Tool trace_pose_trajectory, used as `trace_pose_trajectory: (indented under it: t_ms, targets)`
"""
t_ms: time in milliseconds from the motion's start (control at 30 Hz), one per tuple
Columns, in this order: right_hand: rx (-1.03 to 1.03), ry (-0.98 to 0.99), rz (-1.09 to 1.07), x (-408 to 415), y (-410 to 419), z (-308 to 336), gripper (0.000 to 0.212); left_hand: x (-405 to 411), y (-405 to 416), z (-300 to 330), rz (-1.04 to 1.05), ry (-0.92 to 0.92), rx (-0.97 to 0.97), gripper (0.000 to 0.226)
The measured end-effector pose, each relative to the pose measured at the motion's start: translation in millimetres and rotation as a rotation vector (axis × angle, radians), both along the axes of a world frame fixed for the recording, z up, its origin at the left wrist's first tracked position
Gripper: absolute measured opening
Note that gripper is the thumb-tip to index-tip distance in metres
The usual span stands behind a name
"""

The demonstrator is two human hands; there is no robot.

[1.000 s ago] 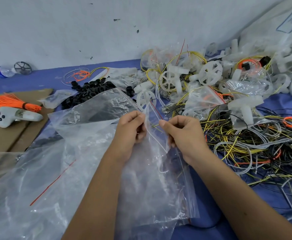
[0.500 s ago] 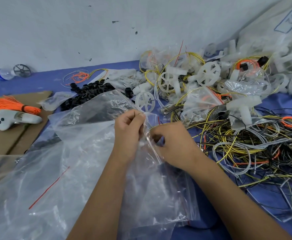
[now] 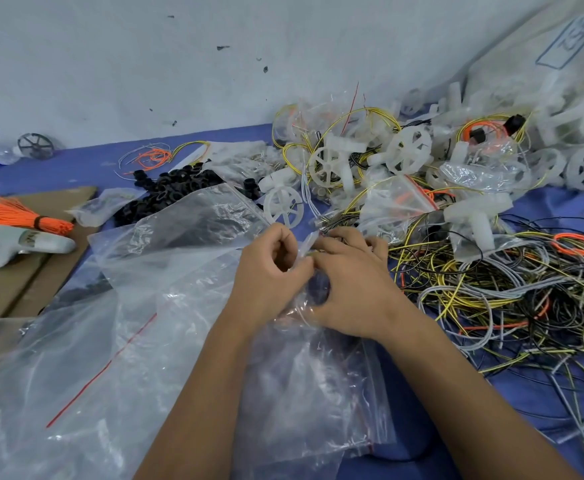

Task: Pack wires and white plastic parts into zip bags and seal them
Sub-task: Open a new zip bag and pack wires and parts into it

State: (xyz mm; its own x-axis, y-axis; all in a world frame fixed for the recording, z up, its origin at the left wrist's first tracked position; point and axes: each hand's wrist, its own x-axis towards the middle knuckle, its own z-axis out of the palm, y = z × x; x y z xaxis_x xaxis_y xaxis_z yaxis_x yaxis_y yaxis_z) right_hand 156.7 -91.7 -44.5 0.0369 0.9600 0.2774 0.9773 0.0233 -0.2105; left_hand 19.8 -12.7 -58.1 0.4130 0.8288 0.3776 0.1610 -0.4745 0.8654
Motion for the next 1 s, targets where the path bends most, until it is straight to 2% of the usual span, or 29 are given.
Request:
trace_pose_trajectory:
  t_ms: [100,200,300,400,500,600,633,700,767,833,867,900,1000]
  targets:
    - [0.185,0.063,0.034,3,1,4,0.041,-1,1,2,0.046,-0.064,-0.055,0.013]
    - [0.359,0.267,0.208,4,4,8,0.024,-3,2,8,0.134,-0.230,-0.103,0.009]
    - [0.305,0.423,0.315,-1,2,6,0.016,-6,4,13,0.209,-0.339,-0.078,0.012]
    - [0.193,0.474,0.324,-5,-1,5,0.012,-5,4,17,0.266,-0.404,-0.026,0.019]
    - [0.090,0.505,0.324,-7,-3,8,0.040,-5,5,20,0.331,-0.495,-0.020,0.019]
    - [0.036,0.527,0.302,-11,-7,11,0.057,-5,7,17,0.318,-0.576,-0.101,0.019]
    - [0.056,0.513,0.278,-11,-7,11,0.064,-3,7,13,0.289,-0.593,-0.148,0.019]
    - [0.264,0.471,0.179,-11,-7,12,0.064,2,4,6,0.217,-0.582,-0.231,0.019]
    - [0.571,0.415,-0.016,-4,-5,15,0.048,7,2,-1,0.157,-0.513,-0.254,0.019]
    - [0.789,0.310,-0.246,10,-5,17,0.021,10,0,-4,0.108,-0.420,-0.238,0.023]
    - [0.807,0.255,-0.348,18,-5,17,0.014,11,0,-5,0.088,-0.370,-0.219,0.025]
    - [0.754,0.203,-0.441,24,-5,16,0.027,11,-1,-5,0.069,-0.323,-0.200,0.026]
    - [0.391,0.115,-0.551,38,-3,10,0.064,12,-2,-7,0.037,-0.244,-0.174,0.026]
